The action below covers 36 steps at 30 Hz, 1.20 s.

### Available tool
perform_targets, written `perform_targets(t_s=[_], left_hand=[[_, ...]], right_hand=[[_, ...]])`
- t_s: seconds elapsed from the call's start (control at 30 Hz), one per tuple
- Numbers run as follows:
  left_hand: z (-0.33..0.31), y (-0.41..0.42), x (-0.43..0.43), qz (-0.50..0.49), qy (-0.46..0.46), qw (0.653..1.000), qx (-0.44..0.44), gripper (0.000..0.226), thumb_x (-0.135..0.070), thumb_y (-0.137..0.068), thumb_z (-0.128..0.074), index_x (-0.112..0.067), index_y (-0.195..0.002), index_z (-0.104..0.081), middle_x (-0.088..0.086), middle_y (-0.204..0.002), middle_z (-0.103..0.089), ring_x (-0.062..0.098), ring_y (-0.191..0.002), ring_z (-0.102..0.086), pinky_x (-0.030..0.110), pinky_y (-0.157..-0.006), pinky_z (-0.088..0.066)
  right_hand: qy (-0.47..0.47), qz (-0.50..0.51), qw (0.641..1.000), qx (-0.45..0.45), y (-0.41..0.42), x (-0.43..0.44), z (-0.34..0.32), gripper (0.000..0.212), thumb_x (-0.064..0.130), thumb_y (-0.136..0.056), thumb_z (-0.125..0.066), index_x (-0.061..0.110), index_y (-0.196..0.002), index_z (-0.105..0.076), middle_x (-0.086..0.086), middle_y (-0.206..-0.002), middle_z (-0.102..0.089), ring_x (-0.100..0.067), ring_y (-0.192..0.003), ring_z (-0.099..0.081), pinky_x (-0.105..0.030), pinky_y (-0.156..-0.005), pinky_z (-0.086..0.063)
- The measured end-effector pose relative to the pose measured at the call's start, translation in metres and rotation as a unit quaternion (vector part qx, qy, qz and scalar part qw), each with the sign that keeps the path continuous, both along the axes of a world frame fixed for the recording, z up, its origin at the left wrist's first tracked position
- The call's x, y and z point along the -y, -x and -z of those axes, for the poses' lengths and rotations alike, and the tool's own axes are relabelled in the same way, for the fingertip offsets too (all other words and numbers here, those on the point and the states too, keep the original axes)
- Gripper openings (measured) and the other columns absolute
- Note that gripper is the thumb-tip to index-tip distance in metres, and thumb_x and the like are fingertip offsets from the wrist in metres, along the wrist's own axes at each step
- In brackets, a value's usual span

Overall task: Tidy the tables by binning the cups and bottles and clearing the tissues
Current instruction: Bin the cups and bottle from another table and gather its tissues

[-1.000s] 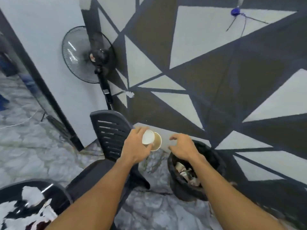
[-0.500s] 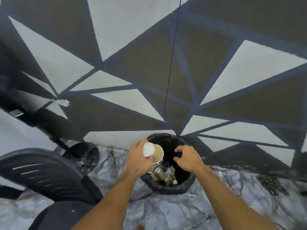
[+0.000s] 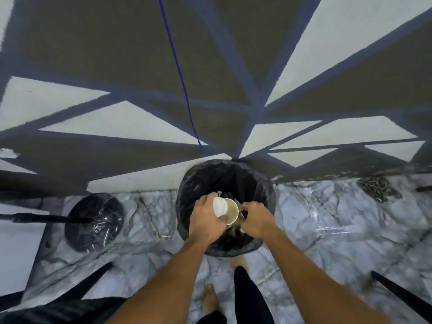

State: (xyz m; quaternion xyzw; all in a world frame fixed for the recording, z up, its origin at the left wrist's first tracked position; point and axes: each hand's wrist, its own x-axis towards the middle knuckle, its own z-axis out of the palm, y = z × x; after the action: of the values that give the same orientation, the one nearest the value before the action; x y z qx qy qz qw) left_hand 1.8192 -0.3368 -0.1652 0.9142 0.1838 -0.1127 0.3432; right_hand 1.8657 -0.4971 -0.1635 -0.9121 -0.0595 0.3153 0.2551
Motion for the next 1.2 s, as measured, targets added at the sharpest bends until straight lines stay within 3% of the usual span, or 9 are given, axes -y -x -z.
perform_targets(t_s=[0.17, 0.37, 0.53, 0.63, 0.83, 0.93, 1.03, 1.2], left_hand=[[0.042, -0.055, 0.022, -0.02, 0.0, 0.999, -0.049, 0.071, -0.026, -0.073, -0.077, -0.024, -0.138, -0.049, 0.003, -0.129, -0.056, 0.027, -0.118, -0.051, 0.043, -0.094, -0.05], [0.069, -0.082, 0.036, 0.008, 0.014, 0.992, -0.129, 0.046, -0.015, -0.075, -0.068, -0.024, -0.119, -0.062, 0.001, -0.113, -0.067, 0.026, -0.105, -0.062, 0.032, -0.084, -0.051], [0.057, -0.086, 0.028, 0.012, 0.029, 0.989, -0.144, 0.035, -0.017, -0.073, -0.066, -0.024, -0.107, -0.063, -0.001, -0.101, -0.067, 0.025, -0.094, -0.063, 0.036, -0.079, -0.055], [0.039, -0.082, 0.013, -0.014, 0.024, 0.991, -0.13, 0.035, -0.028, -0.07, -0.062, -0.027, -0.105, -0.062, 0.0, -0.105, -0.065, 0.026, -0.096, -0.063, 0.036, -0.081, -0.054], [-0.007, -0.05, -0.038, -0.09, -0.019, 0.994, -0.067, 0.045, -0.023, -0.074, -0.067, -0.02, -0.119, -0.064, 0.008, -0.114, -0.067, 0.028, -0.104, -0.063, 0.037, -0.088, -0.054], [-0.04, -0.015, -0.068, -0.143, -0.037, 0.988, -0.04, 0.047, -0.028, -0.075, -0.062, -0.017, -0.12, -0.063, 0.01, -0.117, -0.066, 0.031, -0.11, -0.061, 0.039, -0.09, -0.053], [-0.073, 0.035, -0.094, -0.177, -0.086, 0.98, -0.01, 0.044, -0.018, -0.082, -0.065, -0.012, -0.126, -0.06, 0.011, -0.129, -0.059, 0.032, -0.122, -0.053, 0.039, -0.096, -0.048], [-0.13, 0.146, -0.128, -0.239, -0.179, 0.952, 0.063, 0.04, -0.018, -0.084, -0.06, -0.01, -0.123, -0.06, 0.007, -0.123, -0.059, 0.03, -0.119, -0.048, 0.041, -0.09, -0.047]], right_hand=[[0.017, -0.009, 0.999, -0.037, -0.042, 0.016, 0.04, 0.033, 0.02, -0.08, -0.063, 0.019, -0.113, -0.067, -0.003, -0.105, -0.07, -0.027, -0.098, -0.065, -0.036, -0.08, -0.056], [0.035, 0.02, 0.996, -0.077, -0.068, 0.035, 0.059, 0.03, 0.019, -0.079, -0.064, 0.02, -0.109, -0.072, -0.005, -0.11, -0.071, -0.029, -0.104, -0.065, -0.037, -0.087, -0.055], [0.042, -0.013, 0.995, -0.085, -0.087, 0.031, 0.047, 0.035, 0.019, -0.08, -0.065, 0.021, -0.115, -0.069, -0.006, -0.113, -0.069, -0.029, -0.103, -0.065, -0.036, -0.087, -0.055], [0.025, -0.047, 0.996, -0.069, -0.095, 0.012, 0.029, 0.034, 0.019, -0.083, -0.064, 0.016, -0.117, -0.069, -0.008, -0.116, -0.067, -0.031, -0.108, -0.063, -0.035, -0.09, -0.052], [-0.015, -0.146, 0.989, -0.008, -0.09, -0.058, -0.015, 0.017, 0.021, -0.079, -0.064, 0.021, -0.095, -0.07, -0.004, -0.102, -0.069, -0.029, -0.097, -0.065, -0.038, -0.084, -0.055], [-0.032, -0.216, 0.976, 0.021, -0.068, -0.101, -0.038, 0.024, 0.021, -0.078, -0.065, 0.019, -0.101, -0.07, -0.003, -0.108, -0.068, -0.028, -0.103, -0.063, -0.038, -0.088, -0.054], [-0.054, -0.296, 0.952, 0.059, -0.031, -0.145, -0.07, 0.027, 0.023, -0.082, -0.067, 0.02, -0.109, -0.07, -0.004, -0.115, -0.068, -0.026, -0.107, -0.064, -0.034, -0.089, -0.053], [-0.085, -0.436, 0.889, 0.115, 0.061, -0.207, -0.122, 0.031, 0.027, -0.081, -0.062, 0.021, -0.111, -0.068, -0.009, -0.11, -0.069, -0.031, -0.103, -0.064, -0.039, -0.085, -0.055]])
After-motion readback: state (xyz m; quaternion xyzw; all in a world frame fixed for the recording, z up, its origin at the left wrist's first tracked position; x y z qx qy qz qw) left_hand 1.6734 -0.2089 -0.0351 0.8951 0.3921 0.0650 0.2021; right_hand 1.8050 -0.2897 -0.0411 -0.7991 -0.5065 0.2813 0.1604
